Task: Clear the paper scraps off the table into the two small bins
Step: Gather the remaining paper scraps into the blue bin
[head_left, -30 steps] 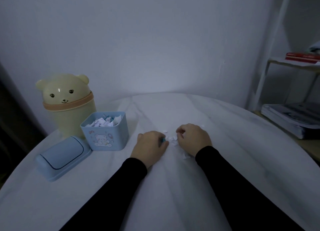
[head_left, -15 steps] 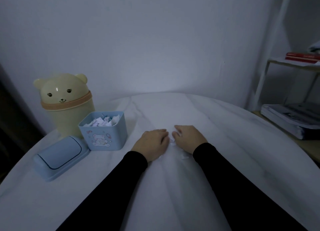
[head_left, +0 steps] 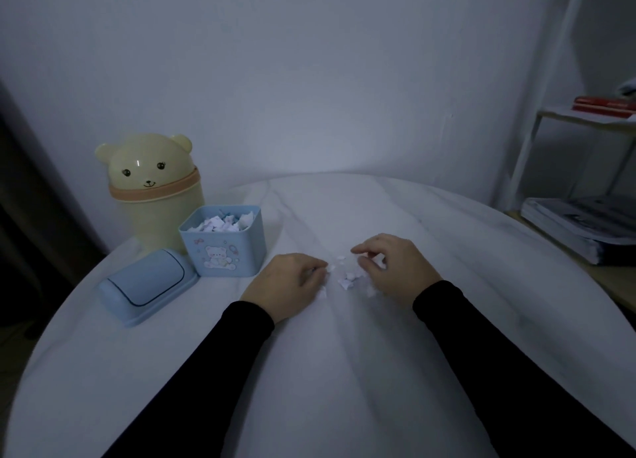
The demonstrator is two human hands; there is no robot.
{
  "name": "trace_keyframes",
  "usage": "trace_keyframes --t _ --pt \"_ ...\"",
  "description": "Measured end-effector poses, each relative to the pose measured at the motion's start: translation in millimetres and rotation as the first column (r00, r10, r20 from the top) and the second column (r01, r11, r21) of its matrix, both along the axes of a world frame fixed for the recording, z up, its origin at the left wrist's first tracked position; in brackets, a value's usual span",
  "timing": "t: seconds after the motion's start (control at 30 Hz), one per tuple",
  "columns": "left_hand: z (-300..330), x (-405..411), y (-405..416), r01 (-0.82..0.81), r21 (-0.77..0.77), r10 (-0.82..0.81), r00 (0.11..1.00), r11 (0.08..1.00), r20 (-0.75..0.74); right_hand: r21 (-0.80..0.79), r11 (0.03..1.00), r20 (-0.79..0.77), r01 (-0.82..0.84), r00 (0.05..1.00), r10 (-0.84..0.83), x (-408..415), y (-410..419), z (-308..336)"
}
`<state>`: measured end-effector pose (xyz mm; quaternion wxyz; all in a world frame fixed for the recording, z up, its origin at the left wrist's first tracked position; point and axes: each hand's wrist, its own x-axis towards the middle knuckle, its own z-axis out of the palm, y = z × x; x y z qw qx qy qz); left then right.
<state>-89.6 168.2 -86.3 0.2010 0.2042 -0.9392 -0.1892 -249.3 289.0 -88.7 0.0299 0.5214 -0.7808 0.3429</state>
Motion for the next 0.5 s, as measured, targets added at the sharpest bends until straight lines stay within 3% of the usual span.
trace_keyframes --t 0.1,0.23,0.33,0.5 --pt "0.9 5.4 0.9 -0.055 -0.06 0.057 0.997 0.997 0.042 -0.055 0.998 0.057 0.023 0.998 -0.019 4.9 13.1 -2.8" --pt "-5.9 1.8 3.7 -0.126 -0.104 0.147 0.964 0.987 0.222 -0.103 0.992 0.123 0.079 0.99 -0.066 17.3 19.2 -10.8" --pt "-6.9 -1.5 7.1 -0.137 -0.076 0.149 0.972 0.988 0.181 -0.138 0.982 0.128 0.127 0.986 -0.109 17.4 17.8 -10.6" --pt "-6.6 -5.4 14.5 -0.171 -0.055 0.177 0.975 0.984 0.132 0.119 0.955 0.133 0.27 0.949 -0.285 12.4 24.0 -7.9"
